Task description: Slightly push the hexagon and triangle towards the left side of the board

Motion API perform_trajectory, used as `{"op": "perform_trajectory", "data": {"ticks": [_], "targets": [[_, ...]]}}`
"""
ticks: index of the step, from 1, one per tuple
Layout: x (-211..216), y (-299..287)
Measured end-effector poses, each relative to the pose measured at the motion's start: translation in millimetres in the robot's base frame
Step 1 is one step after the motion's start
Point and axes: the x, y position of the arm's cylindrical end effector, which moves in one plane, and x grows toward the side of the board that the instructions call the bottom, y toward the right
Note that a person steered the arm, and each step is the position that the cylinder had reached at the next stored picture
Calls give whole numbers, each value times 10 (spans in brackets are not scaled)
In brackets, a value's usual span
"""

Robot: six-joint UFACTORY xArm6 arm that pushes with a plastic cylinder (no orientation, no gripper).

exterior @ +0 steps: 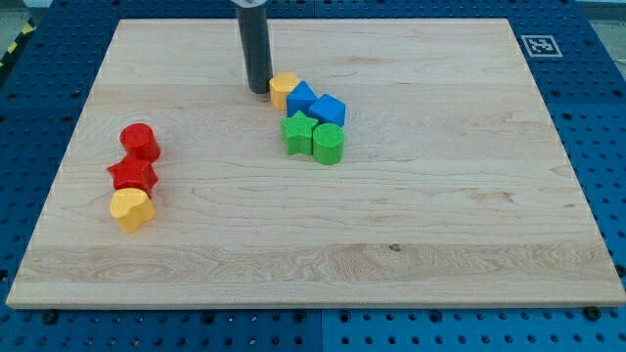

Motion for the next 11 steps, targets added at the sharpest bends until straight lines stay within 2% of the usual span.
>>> {"op": "perform_trajectory", "data": {"ticks": [1, 2, 3, 4, 6, 8, 9, 11], "targets": [[-363, -20], [-515, 374], [-126, 965], [128, 883], [97, 414], [57, 468], [-162, 568], [-161, 474]]}}
